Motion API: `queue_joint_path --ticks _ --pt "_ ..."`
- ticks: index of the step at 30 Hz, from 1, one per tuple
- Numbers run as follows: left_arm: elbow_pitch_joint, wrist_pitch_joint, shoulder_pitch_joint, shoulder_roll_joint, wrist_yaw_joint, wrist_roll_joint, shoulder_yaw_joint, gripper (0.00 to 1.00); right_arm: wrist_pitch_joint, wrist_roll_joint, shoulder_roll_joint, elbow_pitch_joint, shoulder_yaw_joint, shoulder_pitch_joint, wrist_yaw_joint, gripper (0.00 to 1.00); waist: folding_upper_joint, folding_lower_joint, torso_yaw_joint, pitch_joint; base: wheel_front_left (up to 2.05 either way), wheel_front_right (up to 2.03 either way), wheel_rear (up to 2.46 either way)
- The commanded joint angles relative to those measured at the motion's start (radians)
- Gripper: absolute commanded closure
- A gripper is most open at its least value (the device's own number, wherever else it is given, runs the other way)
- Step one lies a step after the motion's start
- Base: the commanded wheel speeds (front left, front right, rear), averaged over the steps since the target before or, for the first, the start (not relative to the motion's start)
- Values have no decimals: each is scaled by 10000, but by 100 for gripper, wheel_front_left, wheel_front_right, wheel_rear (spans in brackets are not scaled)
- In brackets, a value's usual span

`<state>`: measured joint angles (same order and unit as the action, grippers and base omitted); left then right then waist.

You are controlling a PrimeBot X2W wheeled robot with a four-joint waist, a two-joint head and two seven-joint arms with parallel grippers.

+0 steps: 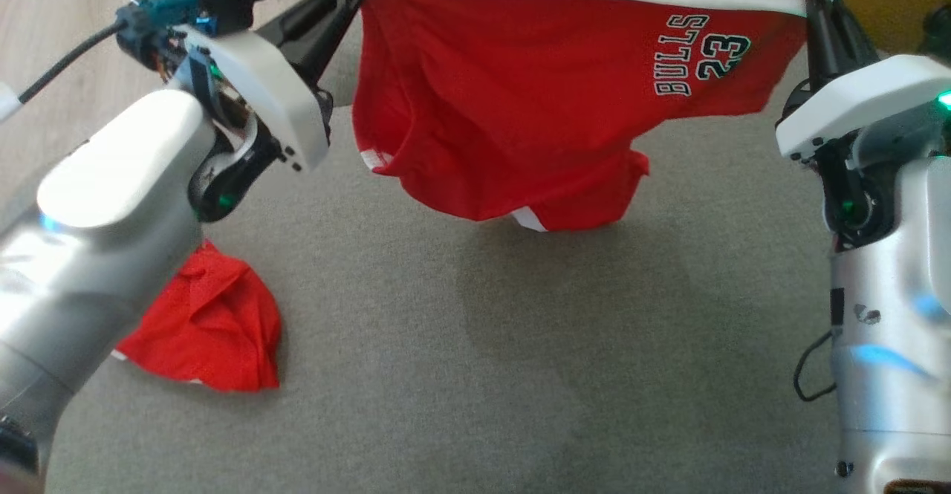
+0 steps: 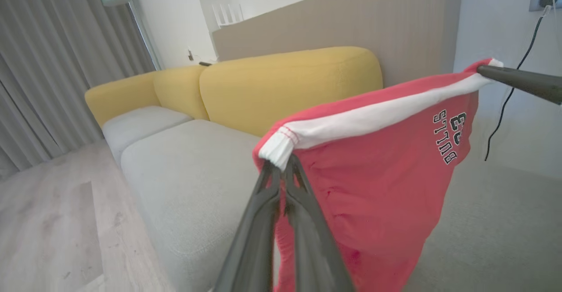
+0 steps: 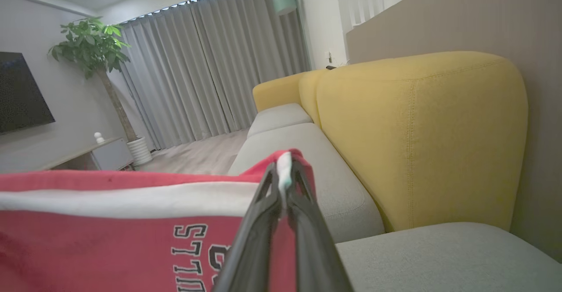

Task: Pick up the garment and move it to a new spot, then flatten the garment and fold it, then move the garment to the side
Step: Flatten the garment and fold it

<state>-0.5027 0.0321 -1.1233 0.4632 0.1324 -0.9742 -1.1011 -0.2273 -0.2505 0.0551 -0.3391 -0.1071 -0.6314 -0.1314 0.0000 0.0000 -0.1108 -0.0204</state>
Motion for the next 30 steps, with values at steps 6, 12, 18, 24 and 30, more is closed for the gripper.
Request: queue_joint_path --ticks 6,12,18,24,30 --pt "317 338 -1056 928 -116 -5 632 100 -553 254 -49 623 185 -946 7 100 0 0 -8 1227 0 0 0" --pt "-566 209 -2530 1039 -267 381 1055 100 -119 651 -49 -757 618 -3254 7 100 0 0 -327 2846 0 0 0" --pt "-1891 -972 -4458 606 -559 1054 1588 100 1694 1025 -49 -2726 -42 -5999 7 100 0 0 -560 3777 0 0 0" --pt "-3257 -2551 -5684 -178 -580 1573 1863 100 3637 1626 -49 -5037 -509 -7728 7 100 0 0 -607 4047 0 0 0" --pt "-3755 -2868 -4540 -889 -164 1497 1530 100 4067 2164 -25 -7036 -536 -7227 7 100 0 0 -383 4005 0 0 0"
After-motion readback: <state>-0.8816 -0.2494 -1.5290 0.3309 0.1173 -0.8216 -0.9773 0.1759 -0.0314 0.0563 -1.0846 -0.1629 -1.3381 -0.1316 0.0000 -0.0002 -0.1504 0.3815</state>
